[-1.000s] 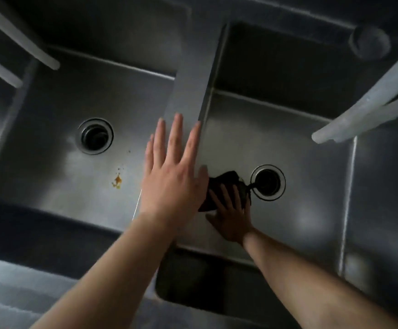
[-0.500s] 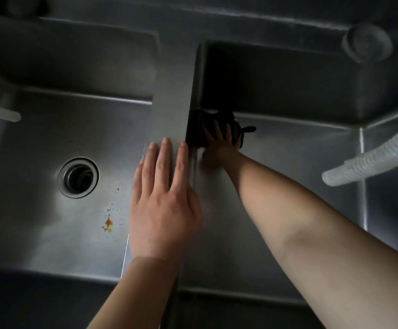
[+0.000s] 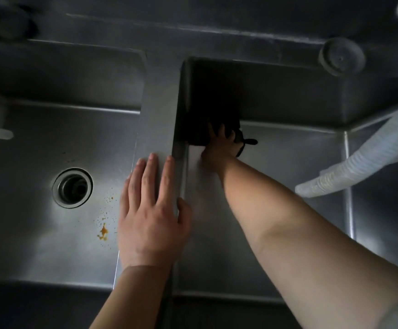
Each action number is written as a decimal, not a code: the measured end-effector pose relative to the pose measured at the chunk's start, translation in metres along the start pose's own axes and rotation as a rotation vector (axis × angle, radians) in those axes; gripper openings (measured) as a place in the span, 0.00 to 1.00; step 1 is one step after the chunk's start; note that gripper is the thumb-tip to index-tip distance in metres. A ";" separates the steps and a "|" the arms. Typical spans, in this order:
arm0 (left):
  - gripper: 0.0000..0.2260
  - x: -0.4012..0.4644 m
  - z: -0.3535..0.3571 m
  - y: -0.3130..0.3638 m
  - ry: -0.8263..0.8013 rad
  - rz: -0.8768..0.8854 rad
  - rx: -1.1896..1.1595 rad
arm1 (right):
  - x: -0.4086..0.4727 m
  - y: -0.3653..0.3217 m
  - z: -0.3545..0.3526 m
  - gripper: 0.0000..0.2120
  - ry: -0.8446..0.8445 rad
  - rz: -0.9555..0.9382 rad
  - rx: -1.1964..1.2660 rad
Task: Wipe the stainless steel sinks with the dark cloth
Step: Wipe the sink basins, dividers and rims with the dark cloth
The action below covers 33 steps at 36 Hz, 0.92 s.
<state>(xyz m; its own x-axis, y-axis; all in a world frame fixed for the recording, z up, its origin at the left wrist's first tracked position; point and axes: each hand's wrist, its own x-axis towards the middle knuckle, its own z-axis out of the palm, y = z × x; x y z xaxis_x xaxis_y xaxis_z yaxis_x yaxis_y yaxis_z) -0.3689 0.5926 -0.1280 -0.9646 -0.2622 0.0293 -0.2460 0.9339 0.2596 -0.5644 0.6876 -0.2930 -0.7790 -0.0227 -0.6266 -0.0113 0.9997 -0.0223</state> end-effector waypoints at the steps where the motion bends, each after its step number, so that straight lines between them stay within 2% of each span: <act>1: 0.33 0.000 0.000 0.000 -0.002 -0.005 0.000 | 0.003 0.012 -0.001 0.43 -0.008 0.037 0.029; 6: 0.31 0.000 0.000 0.000 0.002 -0.010 -0.015 | 0.013 0.111 0.002 0.46 0.001 0.250 0.193; 9: 0.32 0.000 0.001 -0.002 0.003 -0.012 -0.026 | 0.010 0.179 0.008 0.46 0.012 0.310 0.186; 10: 0.32 0.000 0.002 -0.002 0.004 -0.015 -0.033 | 0.014 0.203 0.011 0.50 -0.028 0.328 0.179; 13: 0.31 0.000 0.003 -0.002 0.017 -0.014 -0.028 | 0.079 0.291 0.060 0.70 -0.149 0.375 0.055; 15: 0.32 0.002 0.004 -0.004 0.034 0.003 -0.004 | 0.086 0.296 0.079 0.76 -0.138 0.392 0.029; 16: 0.32 0.001 0.005 -0.004 0.030 0.011 0.011 | 0.063 0.275 0.079 0.75 -0.108 0.379 0.032; 19: 0.31 -0.001 0.006 -0.003 0.019 -0.005 0.022 | -0.017 0.198 0.070 0.48 0.100 0.198 0.117; 20: 0.31 -0.002 0.006 -0.003 0.017 -0.005 0.027 | -0.032 0.185 0.072 0.45 0.127 0.155 0.098; 22: 0.31 -0.003 0.006 -0.003 0.006 -0.001 0.039 | -0.054 0.169 0.081 0.43 0.105 0.074 0.076; 26: 0.32 -0.004 0.004 0.000 -0.002 -0.002 0.081 | -0.093 0.134 0.095 0.43 -0.049 -0.241 -0.072; 30: 0.34 -0.004 0.006 0.001 0.008 0.008 0.100 | -0.106 0.122 0.103 0.34 -0.054 -0.308 -0.045; 33: 0.34 -0.005 0.009 0.000 0.036 0.022 0.135 | -0.098 0.135 0.098 0.30 0.006 -0.332 -0.121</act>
<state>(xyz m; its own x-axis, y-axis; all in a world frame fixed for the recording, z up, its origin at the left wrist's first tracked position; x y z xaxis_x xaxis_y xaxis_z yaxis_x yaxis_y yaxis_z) -0.3650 0.5958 -0.1372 -0.9664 -0.2476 0.0691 -0.2378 0.9631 0.1259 -0.4284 0.8238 -0.3111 -0.7240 -0.3466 -0.5964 -0.3384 0.9319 -0.1308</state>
